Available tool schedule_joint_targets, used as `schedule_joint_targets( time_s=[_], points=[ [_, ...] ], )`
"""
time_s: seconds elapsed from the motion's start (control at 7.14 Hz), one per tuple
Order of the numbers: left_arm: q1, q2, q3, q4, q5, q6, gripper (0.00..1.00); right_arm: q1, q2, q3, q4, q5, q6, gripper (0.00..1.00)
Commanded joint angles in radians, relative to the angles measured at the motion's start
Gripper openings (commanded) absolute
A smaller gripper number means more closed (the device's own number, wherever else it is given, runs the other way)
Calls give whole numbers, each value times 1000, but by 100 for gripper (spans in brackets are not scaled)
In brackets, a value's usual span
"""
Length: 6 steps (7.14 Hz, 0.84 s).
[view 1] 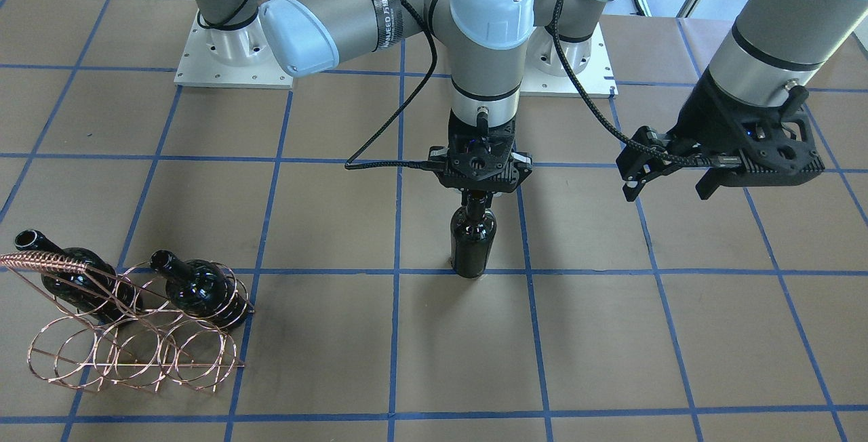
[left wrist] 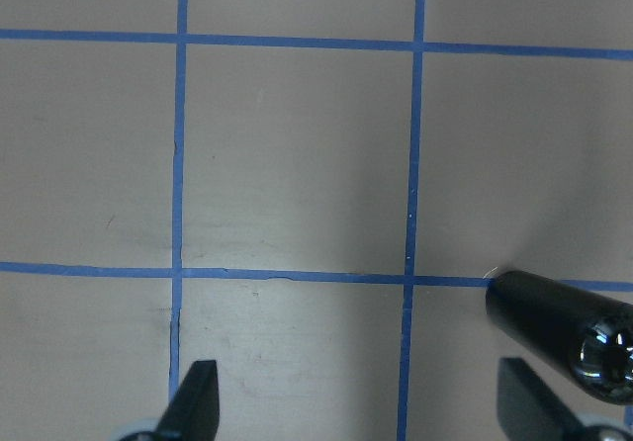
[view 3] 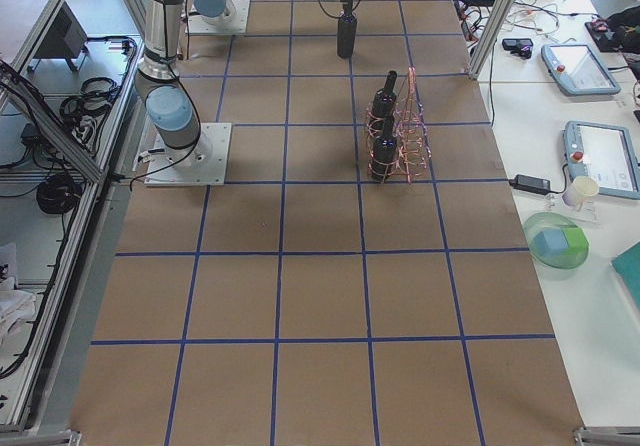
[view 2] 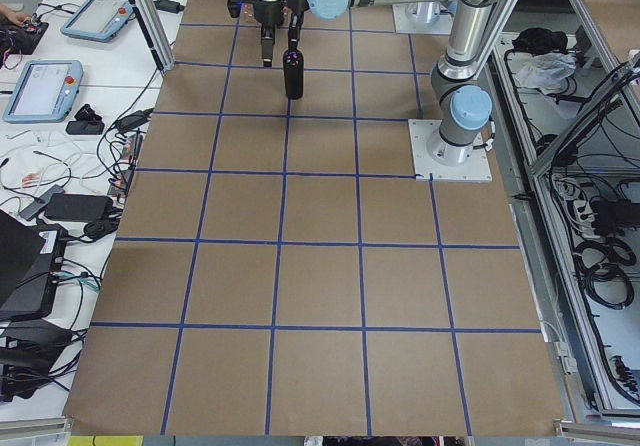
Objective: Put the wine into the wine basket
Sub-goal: 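Close the right gripper on the bottle neck and lift it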
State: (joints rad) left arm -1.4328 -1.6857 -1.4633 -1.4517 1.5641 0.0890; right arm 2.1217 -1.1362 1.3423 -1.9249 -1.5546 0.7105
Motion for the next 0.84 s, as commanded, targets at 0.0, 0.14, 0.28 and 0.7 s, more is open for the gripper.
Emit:
schedule_joint_targets(
  time_s=[0.0, 0.14, 0.28, 0.7],
  points=[
    [0, 0, 0, -1, -1, 0, 100, -2, -5, 0, 6, -5, -11, 10],
    [-2, 1, 0, -1, -1, 0, 100, -6, -34, 4, 27, -16, -8, 10],
    [-2, 0, 0, 1, -1, 0, 100, -37, -69, 12, 74, -16, -22, 10],
    [-2, -5, 0, -1, 0, 0, 100, -214, -224, 52, 252, -16, -245, 10]
  ],
)
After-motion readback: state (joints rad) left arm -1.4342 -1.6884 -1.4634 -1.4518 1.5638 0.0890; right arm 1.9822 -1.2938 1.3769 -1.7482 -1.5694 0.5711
